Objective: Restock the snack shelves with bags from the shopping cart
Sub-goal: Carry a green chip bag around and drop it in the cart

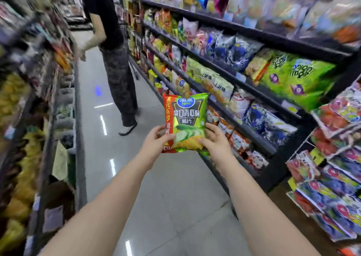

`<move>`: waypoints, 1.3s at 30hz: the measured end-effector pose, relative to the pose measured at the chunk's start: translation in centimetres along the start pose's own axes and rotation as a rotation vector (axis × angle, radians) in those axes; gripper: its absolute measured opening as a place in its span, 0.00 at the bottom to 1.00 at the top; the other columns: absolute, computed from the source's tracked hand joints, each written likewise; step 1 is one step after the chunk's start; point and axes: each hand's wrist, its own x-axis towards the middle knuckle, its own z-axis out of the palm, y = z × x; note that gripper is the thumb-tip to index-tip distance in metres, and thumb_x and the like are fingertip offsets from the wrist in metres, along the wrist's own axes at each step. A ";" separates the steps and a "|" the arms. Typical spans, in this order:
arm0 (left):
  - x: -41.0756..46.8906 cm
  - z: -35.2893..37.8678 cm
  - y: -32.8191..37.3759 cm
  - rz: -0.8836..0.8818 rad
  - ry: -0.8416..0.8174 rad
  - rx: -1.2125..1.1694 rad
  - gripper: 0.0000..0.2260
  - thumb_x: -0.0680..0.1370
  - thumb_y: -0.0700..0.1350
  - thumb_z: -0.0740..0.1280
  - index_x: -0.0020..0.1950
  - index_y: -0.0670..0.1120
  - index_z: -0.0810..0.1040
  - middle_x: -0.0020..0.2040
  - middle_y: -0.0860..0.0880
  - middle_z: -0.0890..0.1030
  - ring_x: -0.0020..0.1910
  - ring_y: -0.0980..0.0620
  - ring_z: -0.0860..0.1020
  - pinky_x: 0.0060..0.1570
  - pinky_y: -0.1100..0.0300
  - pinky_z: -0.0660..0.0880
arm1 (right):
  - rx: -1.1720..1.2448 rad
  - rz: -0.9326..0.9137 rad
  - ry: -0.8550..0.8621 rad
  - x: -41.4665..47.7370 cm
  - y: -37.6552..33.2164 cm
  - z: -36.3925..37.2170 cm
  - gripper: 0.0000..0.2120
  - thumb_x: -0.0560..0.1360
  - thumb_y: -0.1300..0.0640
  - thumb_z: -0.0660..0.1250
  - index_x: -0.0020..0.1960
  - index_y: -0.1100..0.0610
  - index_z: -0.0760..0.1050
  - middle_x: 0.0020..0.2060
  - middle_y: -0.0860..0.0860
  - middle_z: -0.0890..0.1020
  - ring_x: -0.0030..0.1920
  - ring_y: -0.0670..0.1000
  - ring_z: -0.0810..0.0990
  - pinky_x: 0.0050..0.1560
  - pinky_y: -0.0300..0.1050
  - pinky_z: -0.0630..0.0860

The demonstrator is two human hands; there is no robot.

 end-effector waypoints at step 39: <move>87.3 -9.8 44.1 0.503 -0.271 0.176 0.19 0.78 0.49 0.69 0.67 0.48 0.70 0.48 0.56 0.77 0.40 0.62 0.79 0.28 0.74 0.71 | -0.209 -0.449 0.236 85.1 -30.3 21.7 0.25 0.74 0.63 0.70 0.68 0.53 0.68 0.59 0.49 0.73 0.51 0.44 0.77 0.47 0.42 0.74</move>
